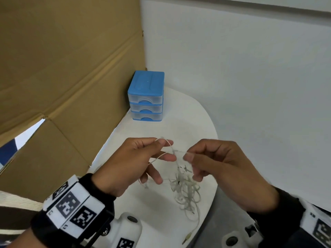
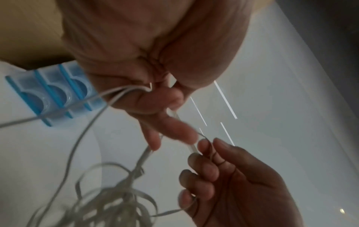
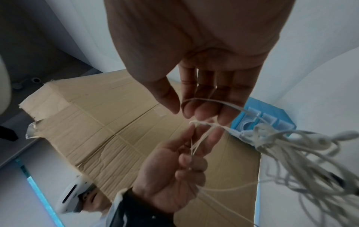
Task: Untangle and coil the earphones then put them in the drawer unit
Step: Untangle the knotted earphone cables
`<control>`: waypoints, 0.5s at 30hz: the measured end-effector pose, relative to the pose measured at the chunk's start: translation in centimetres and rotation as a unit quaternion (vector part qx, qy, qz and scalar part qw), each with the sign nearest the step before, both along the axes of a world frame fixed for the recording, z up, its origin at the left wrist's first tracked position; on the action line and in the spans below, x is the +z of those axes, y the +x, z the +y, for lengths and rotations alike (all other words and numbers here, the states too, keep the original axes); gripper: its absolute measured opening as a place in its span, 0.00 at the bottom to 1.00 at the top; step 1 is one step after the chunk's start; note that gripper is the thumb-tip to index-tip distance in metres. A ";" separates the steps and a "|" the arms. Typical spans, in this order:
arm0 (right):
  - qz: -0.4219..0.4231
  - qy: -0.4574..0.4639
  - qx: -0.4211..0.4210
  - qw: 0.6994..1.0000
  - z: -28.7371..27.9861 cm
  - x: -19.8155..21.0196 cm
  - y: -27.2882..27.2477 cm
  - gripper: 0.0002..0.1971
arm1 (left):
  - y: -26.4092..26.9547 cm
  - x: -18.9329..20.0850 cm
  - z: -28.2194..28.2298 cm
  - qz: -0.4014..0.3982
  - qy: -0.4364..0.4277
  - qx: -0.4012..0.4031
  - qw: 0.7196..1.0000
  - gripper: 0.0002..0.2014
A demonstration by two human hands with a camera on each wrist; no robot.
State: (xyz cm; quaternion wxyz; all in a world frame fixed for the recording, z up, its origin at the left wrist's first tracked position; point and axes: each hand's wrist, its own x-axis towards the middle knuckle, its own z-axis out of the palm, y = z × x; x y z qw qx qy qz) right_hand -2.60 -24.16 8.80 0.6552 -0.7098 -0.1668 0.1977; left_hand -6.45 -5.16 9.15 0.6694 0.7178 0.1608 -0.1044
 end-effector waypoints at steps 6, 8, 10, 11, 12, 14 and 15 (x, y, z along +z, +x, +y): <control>-0.153 -0.159 0.136 0.966 0.7 -0.3 -2.6 0.08 | 0.2 0.4 0.1 -0.017 -0.047 0.050 0.997 0.16; -0.166 -0.157 0.116 0.967 0.8 0.0 -2.8 0.09 | 0.1 0.6 0.1 -0.029 -0.052 0.053 0.997 0.15; -0.136 -0.123 0.031 0.983 0.9 0.0 -2.2 0.09 | 0.1 0.7 0.2 -0.037 -0.054 0.052 0.997 0.16; -0.109 -0.103 -0.021 0.989 0.8 -0.2 -1.8 0.09 | 0.0 0.7 0.2 -0.041 -0.055 0.049 0.996 0.16; -0.085 -0.083 -0.068 0.991 0.8 -0.4 -1.3 0.08 | 0.0 0.7 0.2 -0.045 -0.054 0.044 0.997 0.17; -0.100 -0.078 -0.110 0.986 0.5 -0.8 -0.4 0.07 | -0.1 0.7 0.1 -0.052 -0.047 0.025 0.997 0.17; -0.121 -0.088 -0.102 0.984 0.4 -1.1 -0.1 0.08 | -0.2 0.7 0.0 -0.056 -0.039 0.014 0.998 0.17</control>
